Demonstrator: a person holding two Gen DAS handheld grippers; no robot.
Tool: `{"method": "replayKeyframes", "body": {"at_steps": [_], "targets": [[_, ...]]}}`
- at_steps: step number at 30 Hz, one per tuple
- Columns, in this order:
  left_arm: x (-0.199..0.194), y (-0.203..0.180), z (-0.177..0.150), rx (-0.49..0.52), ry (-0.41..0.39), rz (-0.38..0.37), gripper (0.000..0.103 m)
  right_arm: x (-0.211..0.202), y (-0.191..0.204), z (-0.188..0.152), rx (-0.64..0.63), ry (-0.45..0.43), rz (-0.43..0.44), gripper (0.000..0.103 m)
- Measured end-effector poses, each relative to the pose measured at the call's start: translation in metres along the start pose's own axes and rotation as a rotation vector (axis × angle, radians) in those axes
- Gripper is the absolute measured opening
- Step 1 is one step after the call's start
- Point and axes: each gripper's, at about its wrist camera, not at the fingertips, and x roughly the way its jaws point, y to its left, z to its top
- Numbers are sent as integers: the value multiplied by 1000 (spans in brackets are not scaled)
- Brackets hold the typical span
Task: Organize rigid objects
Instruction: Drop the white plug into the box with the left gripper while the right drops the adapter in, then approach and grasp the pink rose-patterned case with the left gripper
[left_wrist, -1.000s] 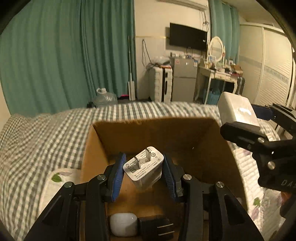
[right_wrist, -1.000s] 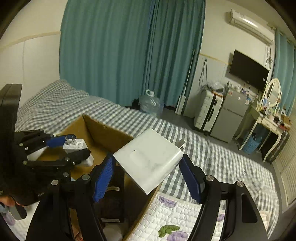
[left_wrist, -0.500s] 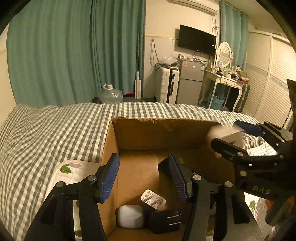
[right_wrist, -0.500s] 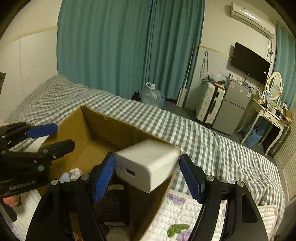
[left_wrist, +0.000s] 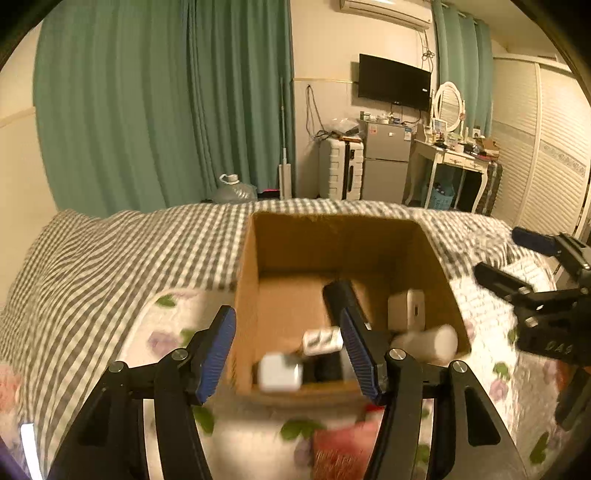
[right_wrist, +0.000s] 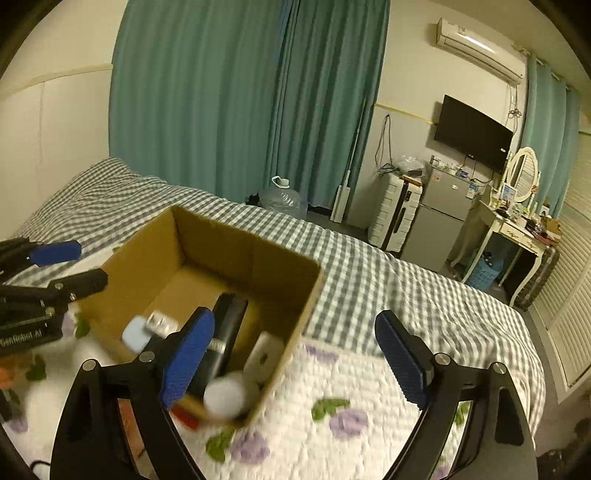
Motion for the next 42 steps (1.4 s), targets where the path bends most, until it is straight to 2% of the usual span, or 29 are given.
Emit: {"method": "replayKeyframes", "body": {"at_steps": [5, 10, 14, 18, 23, 26, 29, 34, 37, 39, 40, 42], "targets": [[-11, 8, -41, -24, 54, 8, 63, -27, 3, -34, 2, -6, 2, 90], [-7, 7, -70, -44, 126, 12, 63, -24, 13, -63, -16, 69, -18, 90], [-5, -9, -91, 0, 158, 23, 63, -21, 22, -89, -26, 118, -14, 90], [4, -31, -105, 49, 203, -2, 63, -11, 29, -97, -66, 154, -39, 90], [15, -50, -116, 89, 244, -35, 63, -3, 30, -101, -66, 181, -55, 90], [21, -50, -115, 29, 266, -84, 63, 0, 30, -102, -69, 196, -59, 90], [32, -49, -116, -20, 321, -123, 63, 2, 31, -103, -73, 202, -60, 90], [40, -45, -117, -38, 327, -108, 63, 3, 31, -104, -72, 211, -62, 90], [47, -43, -116, -32, 325, -69, 65, 4, 32, -105, -79, 216, -64, 90], [59, -43, -119, -31, 396, -19, 65, 5, 33, -106, -85, 218, -65, 90], [64, -43, -122, -33, 437, -22, 65, 5, 34, -106, -87, 218, -66, 90], [59, -41, -123, -55, 422, -49, 65, 4, 33, -106, -84, 216, -64, 90]]}}
